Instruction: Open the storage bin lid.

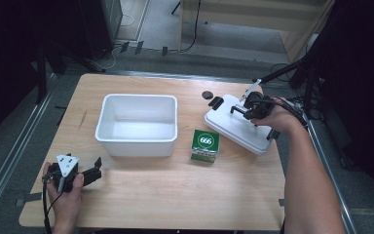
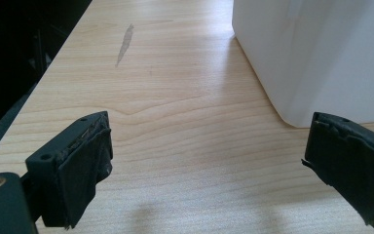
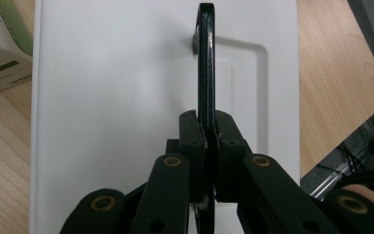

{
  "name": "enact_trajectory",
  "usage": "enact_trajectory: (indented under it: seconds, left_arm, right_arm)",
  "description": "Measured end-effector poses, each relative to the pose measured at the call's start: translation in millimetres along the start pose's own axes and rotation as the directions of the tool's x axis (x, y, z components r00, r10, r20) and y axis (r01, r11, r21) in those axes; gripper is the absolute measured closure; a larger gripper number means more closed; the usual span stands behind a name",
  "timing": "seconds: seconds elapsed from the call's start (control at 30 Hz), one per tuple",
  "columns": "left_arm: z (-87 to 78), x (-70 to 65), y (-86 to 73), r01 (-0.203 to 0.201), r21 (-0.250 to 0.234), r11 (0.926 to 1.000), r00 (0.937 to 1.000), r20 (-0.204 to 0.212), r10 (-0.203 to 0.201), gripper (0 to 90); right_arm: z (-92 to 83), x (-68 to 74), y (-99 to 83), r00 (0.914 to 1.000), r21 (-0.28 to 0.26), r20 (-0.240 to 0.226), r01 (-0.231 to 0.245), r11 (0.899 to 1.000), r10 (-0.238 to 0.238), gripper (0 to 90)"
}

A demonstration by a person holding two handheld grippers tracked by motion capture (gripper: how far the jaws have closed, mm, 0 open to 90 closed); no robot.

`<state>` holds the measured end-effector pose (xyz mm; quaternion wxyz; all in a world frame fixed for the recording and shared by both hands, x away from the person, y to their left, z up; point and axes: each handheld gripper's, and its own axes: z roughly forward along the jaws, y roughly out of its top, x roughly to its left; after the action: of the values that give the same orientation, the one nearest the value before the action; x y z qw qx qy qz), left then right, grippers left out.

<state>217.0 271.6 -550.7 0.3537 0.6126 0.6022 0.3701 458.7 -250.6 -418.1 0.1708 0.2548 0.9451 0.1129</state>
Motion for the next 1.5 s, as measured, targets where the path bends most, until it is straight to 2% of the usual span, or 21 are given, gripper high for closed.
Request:
enact_trajectory:
  seconds: [0.1,0.17,0.3,0.5,0.63,0.73,0.9,0.93,0.97,1.0,1.03,1.1,1.13,1.17,1.27,1.4,1.5]
  left_arm:
    - [-0.1,0.1,0.0,0.000,0.001,1.0000,1.0000,0.000,0.000,4.1]
    - [-0.1,0.2,0.0,0.001,0.001,1.0000,1.0000,0.001,-0.001,4.1]
    - [-0.1,0.2,0.0,0.000,0.001,1.0000,1.0000,0.001,0.000,4.1]
    - [-0.1,0.1,-0.1,0.001,-0.001,1.0000,1.0000,0.001,-0.001,4.1]
    - [-0.1,0.2,0.0,0.000,0.001,1.0000,1.0000,0.001,0.000,4.1]
    - [-0.1,0.2,0.0,0.000,0.002,1.0000,1.0000,0.001,0.000,4.1]
    - [-0.2,0.3,0.0,0.001,0.003,1.0000,1.0000,0.001,-0.001,4.1]
    - [-0.1,0.3,0.0,0.002,0.001,1.0000,1.0000,0.000,-0.002,4.1]
    - [-0.1,0.3,0.0,0.002,0.001,1.0000,1.0000,0.000,-0.002,4.1]
    - [-0.1,0.3,0.0,0.003,0.001,1.0000,1.0000,0.001,-0.003,4.1]
    - [-0.1,0.3,0.0,0.003,0.001,1.0000,1.0000,0.001,-0.003,4.1]
    - [0.0,0.4,0.0,0.003,0.001,1.0000,1.0000,0.002,-0.003,4.1]
    - [0.0,0.4,0.0,0.004,0.001,1.0000,1.0000,0.002,-0.004,4.1]
    - [0.0,0.4,0.0,0.005,0.002,1.0000,1.0000,0.003,-0.005,4.1]
    - [0.0,0.4,0.1,0.003,0.003,1.0000,1.0000,0.003,-0.003,4.1]
    - [-0.1,0.2,0.1,0.001,0.003,1.0000,1.0000,0.002,-0.001,4.1]
    - [0.0,0.0,0.0,0.000,0.000,1.0000,1.0000,0.000,0.000,4.1]
  right_arm:
    - [6.9,2.2,-4.2,0.9997,-0.005,-0.014,-0.021,1.000,0.021,85.4]
    - [8.6,2.9,-5.0,0.9997,-0.006,-0.016,-0.019,1.000,0.019,85.4]
    - [19.1,9.8,-8.2,0.9999,0.003,-0.006,-0.013,1.000,0.013,85.3]
    - [34.3,19.4,-14.4,0.9990,0.006,0.004,-0.045,0.999,0.045,85.3]
    - [38.1,23.1,-16.1,0.9982,-0.017,-0.006,-0.060,0.998,0.060,85.3]
    - [37.6,25.2,-15.0,0.9984,-0.018,-0.008,-0.056,0.998,0.056,85.2]
    - [37.7,30.9,-12.0,0.9999,-0.019,0.008,-0.015,1.000,0.015,84.2]
    - [37.4,31.5,-11.7,0.9999,-0.028,0.006,-0.016,0.999,0.016,82.1]
    - [36.3,31.7,-11.4,0.9997,-0.039,-0.013,-0.022,0.999,0.021,72.0]
    - [36.3,31.7,-11.4,0.9997,-0.039,-0.013,-0.022,0.999,0.021,72.0]
    - [35.7,31.9,-11.0,0.9997,-0.038,-0.011,-0.022,0.999,0.022,67.7]
    - [32.3,32.9,-10.6,0.9997,-0.045,0.002,-0.026,0.999,0.026,54.4]
    - [26.3,33.7,-10.4,0.9998,-0.074,0.012,-0.015,0.997,0.016,43.5]
    - [26.3,33.7,-10.4,0.9998,-0.074,0.012,-0.015,0.997,0.016,43.5]
    - [16.7,34.4,-9.3,1.0000,-0.090,0.003,0.008,0.996,-0.007,33.1]
    - [5.5,36.1,-3.1,0.9996,-0.068,0.019,0.024,0.997,-0.023,13.5]
    - [-4.2,38.4,1.9,0.9988,-0.082,0.025,0.045,0.996,-0.043,9.5]
